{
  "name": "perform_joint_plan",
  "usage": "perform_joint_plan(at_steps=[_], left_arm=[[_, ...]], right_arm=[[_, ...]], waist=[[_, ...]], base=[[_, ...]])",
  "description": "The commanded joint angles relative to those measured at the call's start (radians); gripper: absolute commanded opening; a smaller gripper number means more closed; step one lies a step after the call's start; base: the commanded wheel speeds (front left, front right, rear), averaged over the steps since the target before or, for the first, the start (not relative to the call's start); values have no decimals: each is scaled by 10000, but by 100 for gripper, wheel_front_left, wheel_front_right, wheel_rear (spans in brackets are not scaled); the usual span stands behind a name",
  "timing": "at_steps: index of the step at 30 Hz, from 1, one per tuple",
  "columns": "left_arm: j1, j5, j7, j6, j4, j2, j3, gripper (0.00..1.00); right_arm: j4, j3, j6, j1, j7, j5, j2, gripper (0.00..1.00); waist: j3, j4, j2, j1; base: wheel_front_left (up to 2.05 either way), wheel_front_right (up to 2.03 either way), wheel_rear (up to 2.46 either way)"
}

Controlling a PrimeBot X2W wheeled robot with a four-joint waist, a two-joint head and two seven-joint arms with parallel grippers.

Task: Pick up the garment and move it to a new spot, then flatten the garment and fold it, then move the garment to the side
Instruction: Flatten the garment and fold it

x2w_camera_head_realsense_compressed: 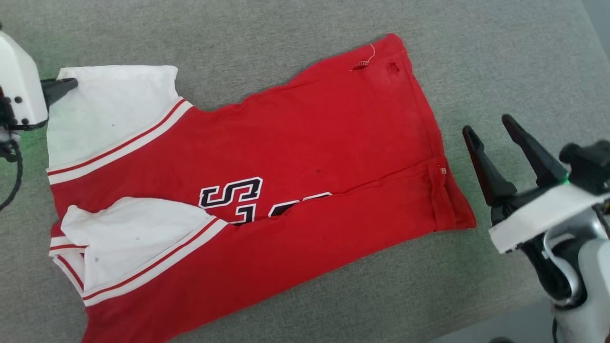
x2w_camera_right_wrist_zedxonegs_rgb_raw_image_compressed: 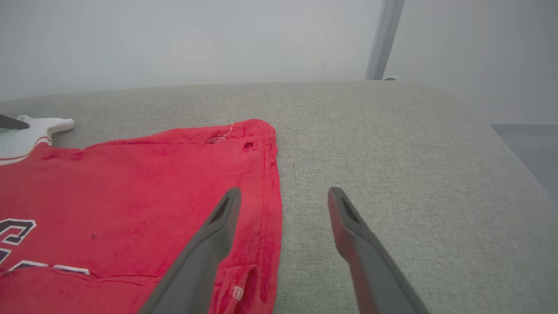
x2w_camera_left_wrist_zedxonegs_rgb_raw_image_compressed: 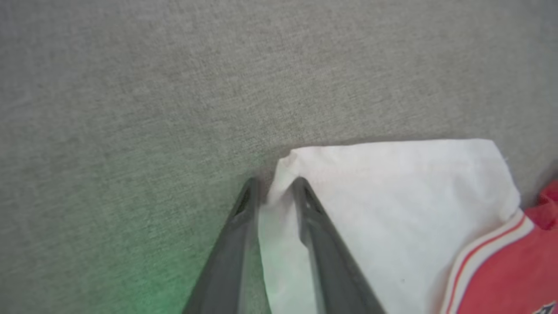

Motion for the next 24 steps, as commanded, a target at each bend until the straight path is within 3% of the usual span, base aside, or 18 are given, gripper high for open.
perform_joint_plan(at_steps=[1, 9, 16, 24], left_arm=[[280, -21, 141, -69, -50, -254, -206, 0], [-231, -27, -226, -97, -365, -537, -152, 0], [-556, 5, -598, -101, -924, -872, -300, 0], [-716, -111, -956, -91, -1343, -1229, -581, 0]], right_arm=[[29, 142, -6, -334, 250, 114, -165, 100], [1059, 824, -6, -2789, 2143, 467, -841, 100], [3080, 1628, -7, -5423, 4304, 1110, -1296, 100], [4732, 2827, -9, -6823, 6457, 1973, -1695, 100]], waist=[[18, 61, 0, 0], [338, 493, 0, 0], [664, 1136, 0, 0], [884, 1772, 0, 0]], base=[[0, 0, 0], [0, 0, 0], [0, 0, 0], [0, 0, 0]])
